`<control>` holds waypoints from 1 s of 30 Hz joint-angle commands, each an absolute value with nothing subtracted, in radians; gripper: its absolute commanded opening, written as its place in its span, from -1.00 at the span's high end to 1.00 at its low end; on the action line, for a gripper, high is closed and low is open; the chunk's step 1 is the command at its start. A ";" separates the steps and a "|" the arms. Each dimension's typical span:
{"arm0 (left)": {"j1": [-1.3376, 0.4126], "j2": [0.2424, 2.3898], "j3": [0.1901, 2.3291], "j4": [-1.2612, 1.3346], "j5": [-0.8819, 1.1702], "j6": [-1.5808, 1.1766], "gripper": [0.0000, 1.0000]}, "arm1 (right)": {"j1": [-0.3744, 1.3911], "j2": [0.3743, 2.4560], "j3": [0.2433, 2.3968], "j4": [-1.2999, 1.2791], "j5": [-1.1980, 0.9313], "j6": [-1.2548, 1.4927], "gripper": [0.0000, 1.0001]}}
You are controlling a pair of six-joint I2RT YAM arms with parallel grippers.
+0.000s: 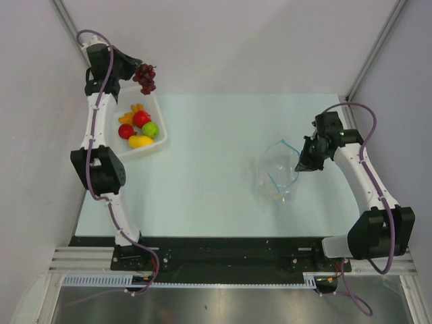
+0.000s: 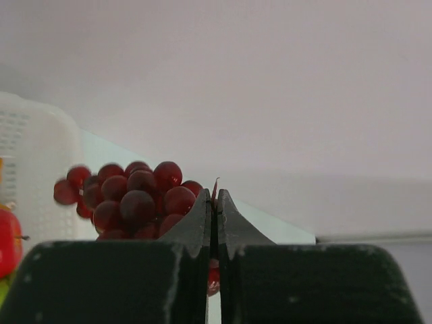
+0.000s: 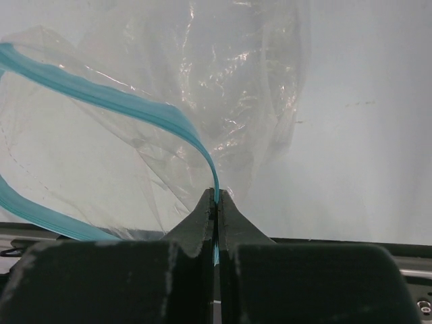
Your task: Open the zip-top bag and remove the fake food
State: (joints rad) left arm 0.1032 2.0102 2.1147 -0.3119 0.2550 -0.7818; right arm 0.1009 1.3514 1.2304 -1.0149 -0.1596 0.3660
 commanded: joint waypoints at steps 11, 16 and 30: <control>0.233 2.204 2.172 -0.207 0.160 -0.813 0.99 | 0.046 1.448 1.353 -1.008 -0.192 0.361 1.00; 0.242 2.140 2.002 -0.227 0.109 -0.781 0.98 | 0.037 1.448 1.368 -1.032 -0.192 0.347 1.00; 0.244 1.979 1.754 -0.336 0.121 -0.756 -0.39 | 0.038 1.350 1.367 -1.118 -0.155 0.357 1.00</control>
State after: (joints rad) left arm 0.2401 2.1277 1.7954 -0.3706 0.0830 -0.7856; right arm 0.0418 1.4292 1.3247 -1.0679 -0.1860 0.3614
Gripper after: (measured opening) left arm 0.603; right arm 0.009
